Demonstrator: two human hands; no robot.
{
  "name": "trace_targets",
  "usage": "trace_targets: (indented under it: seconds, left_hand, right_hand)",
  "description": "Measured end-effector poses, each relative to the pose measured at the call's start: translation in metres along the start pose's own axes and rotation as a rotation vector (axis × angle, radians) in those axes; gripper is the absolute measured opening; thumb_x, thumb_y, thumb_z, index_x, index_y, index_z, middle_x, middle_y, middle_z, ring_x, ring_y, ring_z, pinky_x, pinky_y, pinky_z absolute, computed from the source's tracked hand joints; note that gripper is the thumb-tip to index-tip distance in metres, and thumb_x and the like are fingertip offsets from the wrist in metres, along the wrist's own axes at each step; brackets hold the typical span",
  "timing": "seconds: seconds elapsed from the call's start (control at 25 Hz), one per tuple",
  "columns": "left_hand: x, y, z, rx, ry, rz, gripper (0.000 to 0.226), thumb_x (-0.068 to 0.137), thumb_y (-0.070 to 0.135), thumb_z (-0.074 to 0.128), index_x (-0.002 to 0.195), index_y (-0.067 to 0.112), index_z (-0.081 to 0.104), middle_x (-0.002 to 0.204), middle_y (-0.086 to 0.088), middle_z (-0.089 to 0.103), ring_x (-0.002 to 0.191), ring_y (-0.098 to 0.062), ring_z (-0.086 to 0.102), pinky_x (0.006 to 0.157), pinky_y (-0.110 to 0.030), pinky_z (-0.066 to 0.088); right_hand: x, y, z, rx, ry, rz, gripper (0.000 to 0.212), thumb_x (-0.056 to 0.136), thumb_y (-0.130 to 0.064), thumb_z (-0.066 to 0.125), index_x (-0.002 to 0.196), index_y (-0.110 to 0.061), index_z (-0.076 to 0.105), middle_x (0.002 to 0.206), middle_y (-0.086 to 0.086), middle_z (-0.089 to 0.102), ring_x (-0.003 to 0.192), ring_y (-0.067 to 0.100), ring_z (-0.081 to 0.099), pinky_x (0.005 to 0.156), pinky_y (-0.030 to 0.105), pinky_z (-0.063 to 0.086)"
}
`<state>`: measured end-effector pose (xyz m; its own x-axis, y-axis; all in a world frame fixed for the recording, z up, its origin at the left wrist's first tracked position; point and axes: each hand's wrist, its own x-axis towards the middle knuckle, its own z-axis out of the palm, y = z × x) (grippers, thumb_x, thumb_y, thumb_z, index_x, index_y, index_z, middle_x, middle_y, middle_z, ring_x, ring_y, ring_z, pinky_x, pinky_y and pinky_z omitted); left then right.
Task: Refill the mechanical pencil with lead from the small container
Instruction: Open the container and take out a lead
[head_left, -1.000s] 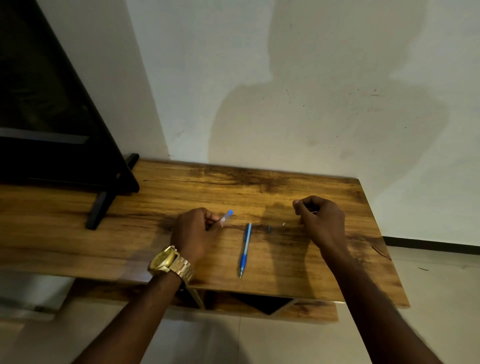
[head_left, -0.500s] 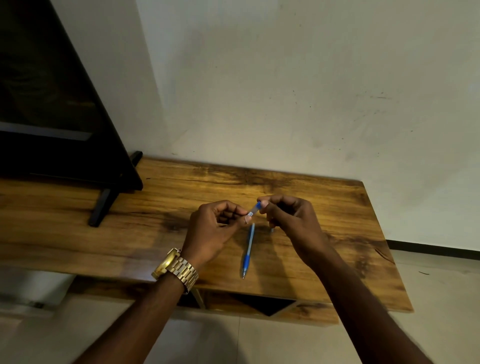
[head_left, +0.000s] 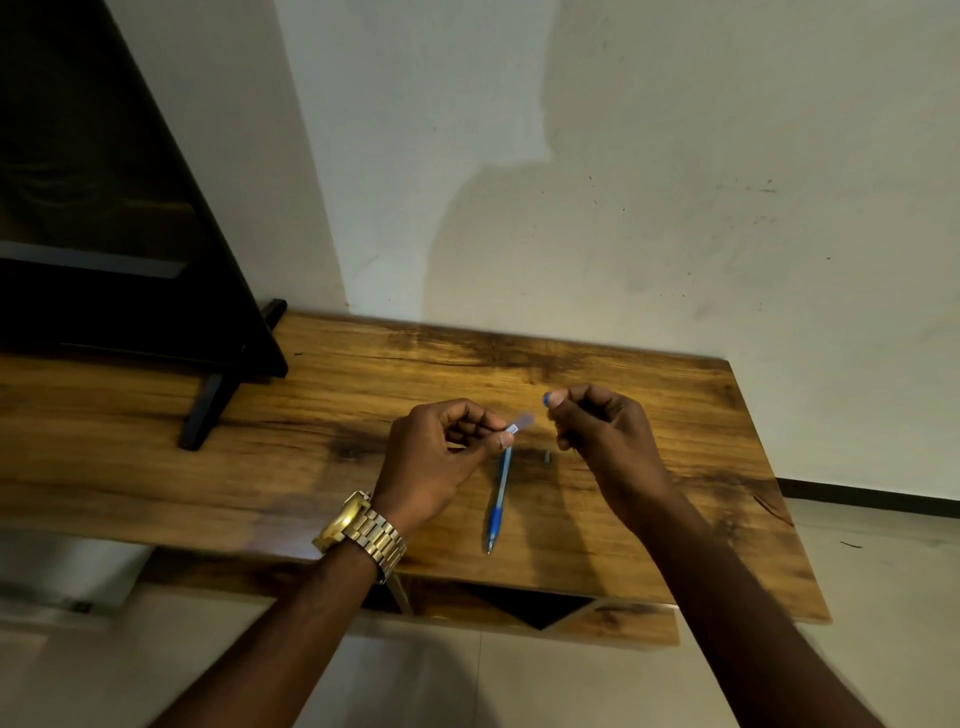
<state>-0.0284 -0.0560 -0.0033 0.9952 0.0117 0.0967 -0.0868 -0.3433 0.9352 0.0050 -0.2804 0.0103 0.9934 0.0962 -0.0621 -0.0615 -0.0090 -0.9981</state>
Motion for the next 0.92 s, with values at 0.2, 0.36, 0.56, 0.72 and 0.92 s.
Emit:
trace_targets:
  seconds: [0.2, 0.36, 0.56, 0.72, 0.92]
  left_hand:
    - [0.003, -0.005, -0.008, -0.049, 0.098, -0.033, 0.015, 0.086, 0.031, 0.09, 0.098, 0.031, 0.082, 0.097, 0.016, 0.083, 0.094, -0.002, 0.078, 0.084, -0.026, 0.064]
    - [0.006, -0.008, -0.01, -0.15, 0.14, -0.087, 0.016, 0.086, 0.031, 0.09, 0.1, 0.027, 0.083, 0.098, 0.006, 0.085, 0.098, -0.017, 0.08, 0.089, -0.054, 0.067]
    - [0.006, -0.01, -0.009, -0.166, 0.135, -0.107, 0.019, 0.084, 0.034, 0.09, 0.101, 0.029, 0.083, 0.099, 0.005, 0.085, 0.099, -0.019, 0.08, 0.089, -0.057, 0.066]
    - [0.006, -0.01, -0.009, -0.172, 0.126, -0.116, 0.019, 0.085, 0.032, 0.089, 0.103, 0.027, 0.083, 0.101, 0.005, 0.085, 0.101, -0.019, 0.08, 0.089, -0.057, 0.066]
    - [0.003, -0.004, -0.008, -0.178, 0.121, -0.124, 0.016, 0.087, 0.032, 0.089, 0.102, 0.028, 0.082, 0.101, 0.006, 0.084, 0.101, -0.017, 0.079, 0.093, -0.054, 0.066]
  right_hand:
    - [0.004, 0.002, -0.038, -0.252, 0.377, 0.1, 0.011, 0.099, -0.023, 0.078, 0.09, -0.017, 0.081, 0.087, 0.001, 0.079, 0.081, 0.018, 0.068, 0.074, 0.04, 0.058]
    - [0.002, 0.01, -0.049, -0.556, 0.334, 0.205, 0.012, 0.098, -0.028, 0.08, 0.099, -0.017, 0.084, 0.092, 0.005, 0.08, 0.092, 0.025, 0.076, 0.089, 0.051, 0.063]
    - [0.003, 0.014, -0.053, -0.754, 0.303, 0.18, 0.012, 0.093, -0.026, 0.085, 0.101, -0.018, 0.088, 0.097, 0.005, 0.084, 0.09, 0.017, 0.074, 0.093, 0.046, 0.062]
    - [0.0, 0.018, -0.054, -0.769, 0.311, 0.152, 0.008, 0.09, -0.027, 0.088, 0.096, -0.022, 0.088, 0.084, -0.006, 0.079, 0.082, 0.005, 0.07, 0.092, 0.043, 0.061]
    - [0.003, 0.01, -0.047, -0.35, 0.505, 0.097, 0.014, 0.102, -0.033, 0.073, 0.097, -0.025, 0.083, 0.089, -0.001, 0.08, 0.091, 0.021, 0.075, 0.086, 0.045, 0.063]
